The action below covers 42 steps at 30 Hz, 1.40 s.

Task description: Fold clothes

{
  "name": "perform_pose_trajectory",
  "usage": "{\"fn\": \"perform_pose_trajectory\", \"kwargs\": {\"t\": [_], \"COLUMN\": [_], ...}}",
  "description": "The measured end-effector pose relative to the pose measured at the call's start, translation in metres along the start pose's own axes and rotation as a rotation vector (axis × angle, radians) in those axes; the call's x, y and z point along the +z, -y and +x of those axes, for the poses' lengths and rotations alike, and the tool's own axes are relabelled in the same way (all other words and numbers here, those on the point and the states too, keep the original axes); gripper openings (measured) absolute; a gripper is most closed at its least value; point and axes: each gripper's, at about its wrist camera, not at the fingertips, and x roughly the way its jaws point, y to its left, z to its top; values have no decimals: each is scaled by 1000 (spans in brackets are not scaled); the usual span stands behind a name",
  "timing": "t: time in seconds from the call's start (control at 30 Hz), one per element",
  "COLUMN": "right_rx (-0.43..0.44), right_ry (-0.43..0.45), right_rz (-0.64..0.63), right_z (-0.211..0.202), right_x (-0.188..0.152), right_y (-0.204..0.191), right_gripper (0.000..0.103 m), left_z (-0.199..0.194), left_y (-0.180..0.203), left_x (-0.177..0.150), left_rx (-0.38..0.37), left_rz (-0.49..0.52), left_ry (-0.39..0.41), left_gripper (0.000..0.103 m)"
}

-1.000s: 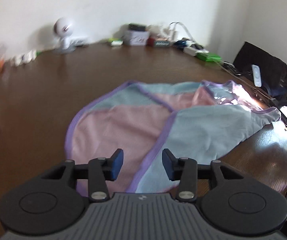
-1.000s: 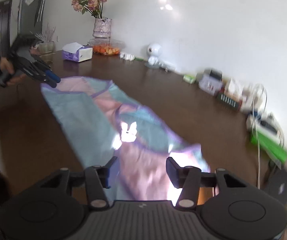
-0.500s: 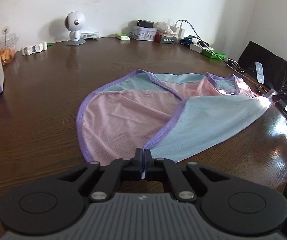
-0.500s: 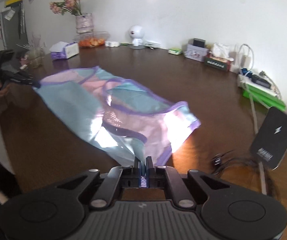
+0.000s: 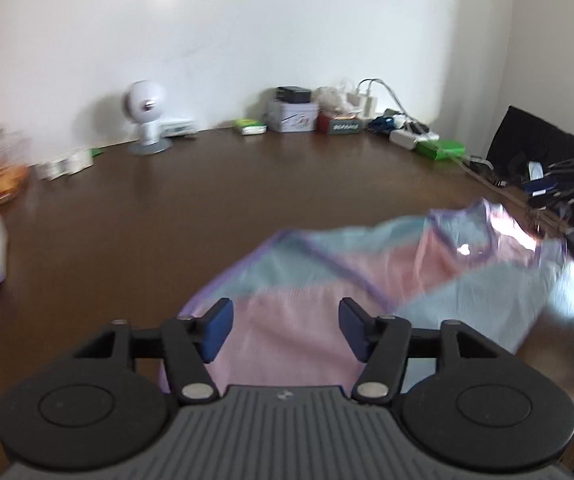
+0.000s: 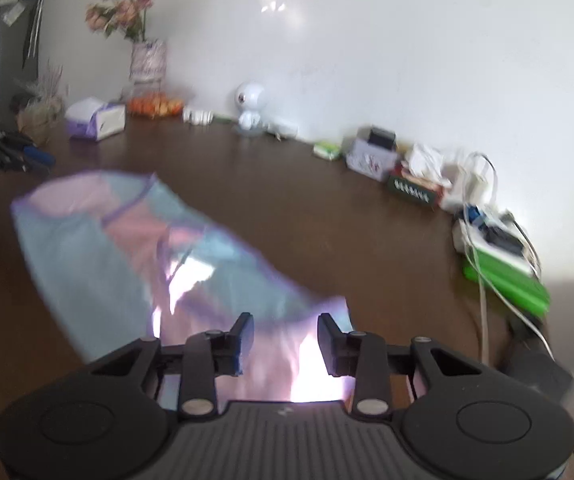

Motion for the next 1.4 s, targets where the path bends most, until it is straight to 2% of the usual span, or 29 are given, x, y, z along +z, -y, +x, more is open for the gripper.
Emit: {"fn": "perform_pose_trajectory", "kwargs": {"t": [0.03, 0.2, 0.37, 0.47, 0.5, 0.53, 0.57, 0.6, 0.7, 0.77, 0.87, 0.93, 1.0, 1.13, 1.23, 1.27, 1.3, 1.33, 1.37, 1.4], "right_rx": [16, 135, 118, 111, 109, 106, 104, 102, 96, 92, 93, 107, 119, 177, 174, 171, 168, 165, 126, 70], "right_ry": [-7, -95, -214, -199, -191, -183, -174, -166, -142, -125, -59, -27, -36, -133, -124, -117, -111, -104, -83, -67], "right_rz": [17, 101, 40, 17, 10, 3, -4, -10, -31, -45, -83, -117, -138, -210, -150, -126, -102, -78, -45, -14], "right_z": [16, 102, 145, 141, 139, 136, 134, 131, 123, 118, 83, 58, 39, 28, 11, 5, -1, -7, -15, -19], "right_x": [13, 68, 68, 65, 64, 62, 61, 60, 57, 55, 59, 52, 39, -2, -7, -8, -9, -9, -5, 1], "right_y": [-3, -20, -29, -33, -34, -36, -37, -38, -42, -45, -55, -67, -85, -120, -106, -100, -93, -87, -71, -53], "right_gripper": [33, 33, 30, 29, 29, 29, 16, 4, 4, 4, 4, 4, 4, 4, 11, 13, 19, 25, 39, 42], "left_z": [14, 47, 81, 101, 108, 115, 121, 124, 120, 101, 62, 43, 33, 14, -1, -5, -10, -17, -23, -25], "left_y": [-2, -3, -3, -3, -3, -3, -4, -2, -2, 4, 25, 42, 43, 45, 46, 47, 47, 46, 42, 38], "left_x": [11, 23, 34, 41, 44, 46, 48, 50, 41, 42, 33, 17, 3, -24, -45, -52, -59, -59, -52, -47], "left_rx": [-16, -54, -92, -115, -123, -130, -138, -140, -118, -105, -61, 3, 15, 39, 58, 64, 70, 77, 90, 106], "left_rz": [-3, 31, 65, 86, 93, 100, 106, 115, 149, 156, 217, 297, 278, 240, 212, 202, 193, 184, 173, 159], "left_ry": [-8, -64, -120, -153, -164, -175, -187, -188, -143, -90, -4, -1, -2, -3, -4, -5, -5, 2, 23, 46], "left_gripper": [70, 71, 61, 54, 45, 20, 5, 3, 3, 3, 3, 3, 2, 2, 3, 5, 11, 30, 41, 49]}}
